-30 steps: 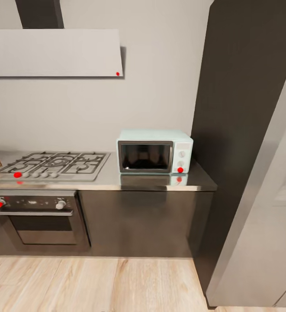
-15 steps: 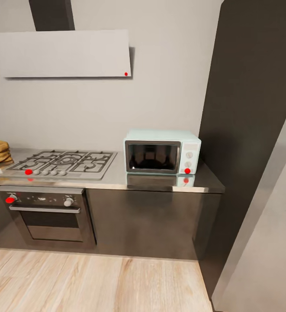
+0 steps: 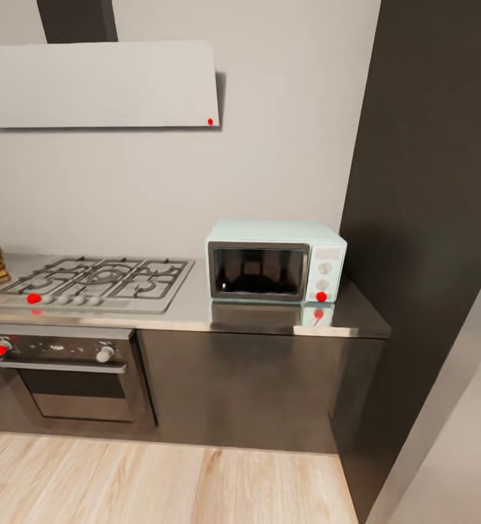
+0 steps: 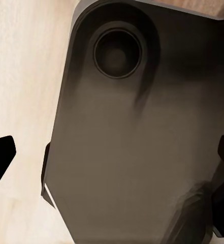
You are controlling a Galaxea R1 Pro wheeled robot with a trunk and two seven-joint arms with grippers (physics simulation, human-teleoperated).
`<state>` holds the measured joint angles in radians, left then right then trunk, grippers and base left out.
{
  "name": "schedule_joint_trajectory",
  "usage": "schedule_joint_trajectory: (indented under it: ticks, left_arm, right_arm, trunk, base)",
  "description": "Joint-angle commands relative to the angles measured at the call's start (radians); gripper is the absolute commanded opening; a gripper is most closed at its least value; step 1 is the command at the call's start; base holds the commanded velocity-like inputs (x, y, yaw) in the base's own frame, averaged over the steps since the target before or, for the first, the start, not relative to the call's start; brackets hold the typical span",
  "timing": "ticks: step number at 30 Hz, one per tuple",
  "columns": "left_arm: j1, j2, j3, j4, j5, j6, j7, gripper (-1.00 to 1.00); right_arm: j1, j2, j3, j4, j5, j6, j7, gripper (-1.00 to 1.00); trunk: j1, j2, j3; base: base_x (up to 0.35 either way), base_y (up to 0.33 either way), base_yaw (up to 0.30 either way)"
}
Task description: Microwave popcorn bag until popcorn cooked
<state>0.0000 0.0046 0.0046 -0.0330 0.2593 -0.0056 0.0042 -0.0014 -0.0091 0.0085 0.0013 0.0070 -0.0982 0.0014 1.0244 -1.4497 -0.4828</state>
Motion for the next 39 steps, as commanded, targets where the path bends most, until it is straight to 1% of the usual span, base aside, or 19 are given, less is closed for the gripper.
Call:
schedule_joint_trajectory:
  ticks: [1,8,12,17,26,28,30,32,33,34,35,37,38,39]
  left_arm:
    - [0.000,0.000,0.000,-0.001,0.005,0.000,0.000,1.00]
    - [0.000,0.000,0.000,-0.001,0.005,-0.001,0.000,1.00]
    - [0.000,0.000,0.000,-0.001,0.005,-0.001,0.000,1.00]
    - [0.000,0.000,0.000,-0.001,0.005,-0.001,0.000,1.00]
    - [0.000,0.000,0.001,-0.001,0.005,-0.001,0.002,1.00]
    - [0.000,-0.001,0.002,-0.001,0.005,-0.001,0.002,1.00]
    - [0.000,-0.001,0.003,-0.001,0.005,-0.001,0.002,1.00]
    - [0.000,-0.001,0.003,-0.001,0.005,-0.001,0.003,1.00]
    - [0.000,-0.001,0.003,-0.001,0.005,-0.001,0.003,1.00]
    - [0.000,-0.001,0.003,-0.001,0.005,-0.001,0.003,1.00]
    - [0.000,-0.001,0.003,-0.001,0.005,-0.001,0.003,1.00]
    - [0.000,0.000,0.003,-0.001,0.005,-0.001,0.003,1.00]
    - [0.000,0.000,0.003,-0.001,0.005,-0.001,0.003,1.00]
    - [0.000,0.000,0.003,-0.001,0.005,-0.001,0.003,1.00]
  right_arm:
    - [0.000,0.000,0.001,0.000,0.001,-0.003,0.000,1.00]
    - [0.000,-0.002,0.001,0.000,0.001,-0.003,0.000,1.00]
    - [0.000,-0.002,0.000,0.000,0.001,-0.003,0.000,1.00]
    - [0.000,-0.003,0.000,0.000,0.001,-0.003,-0.001,1.00]
    - [0.000,-0.002,0.003,-0.001,0.004,-0.001,-0.003,1.00]
    - [0.000,-0.003,0.000,-0.005,0.004,0.000,-0.003,1.00]
    - [0.000,-0.004,-0.002,-0.031,0.004,0.007,-0.001,1.00]
    - [0.000,0.001,-0.002,-0.104,0.007,0.018,0.003,1.00]
    - [0.000,0.002,-0.002,-0.154,0.008,0.036,0.004,1.00]
    - [0.000,0.002,-0.002,-0.260,0.008,0.088,0.004,1.00]
    - [0.000,0.002,-0.002,-0.323,0.009,0.125,0.004,1.00]
    - [0.000,0.003,-0.002,-0.534,0.009,0.279,0.005,1.00]
    - [0.000,0.004,-0.002,-0.607,0.009,0.333,0.004,1.00]
    - [0.000,0.004,-0.002,-0.714,0.009,0.404,0.004,1.00]
  trunk:
    - [0.001,0.000,-0.001]
    - [0.001,0.000,-0.001]
    - [0.001,0.000,-0.001]
    - [0.001,0.000,-0.001]
    - [0.001,0.000,-0.001]
    - [0.001,0.000,-0.001]
    - [0.001,0.000,-0.001]
    - [0.001,0.000,-0.001]
    - [0.001,0.000,-0.001]
    - [0.001,0.000,-0.001]
    - [0.001,0.000,-0.001]
    - [0.001,0.000,-0.001]
    - [0.001,0.000,-0.001]
    - [0.001,0.000,-0.001]
  base:
    - [0.316,0.000,0.000]
    - [0.303,0.000,0.000]
    - [0.188,0.000,0.000]
    - [0.095,0.000,0.000]
    - [0.008,0.000,0.000]
    - [0.000,0.000,0.000]
    - [0.000,0.000,0.000]
    - [0.000,0.000,0.000]
    - [0.000,0.000,0.000]
    - [0.000,0.000,0.000]
    - [0.000,0.000,0.000]
    - [0.000,0.000,0.000]
    - [0.000,0.000,0.000]
    - [0.000,0.000,0.000]
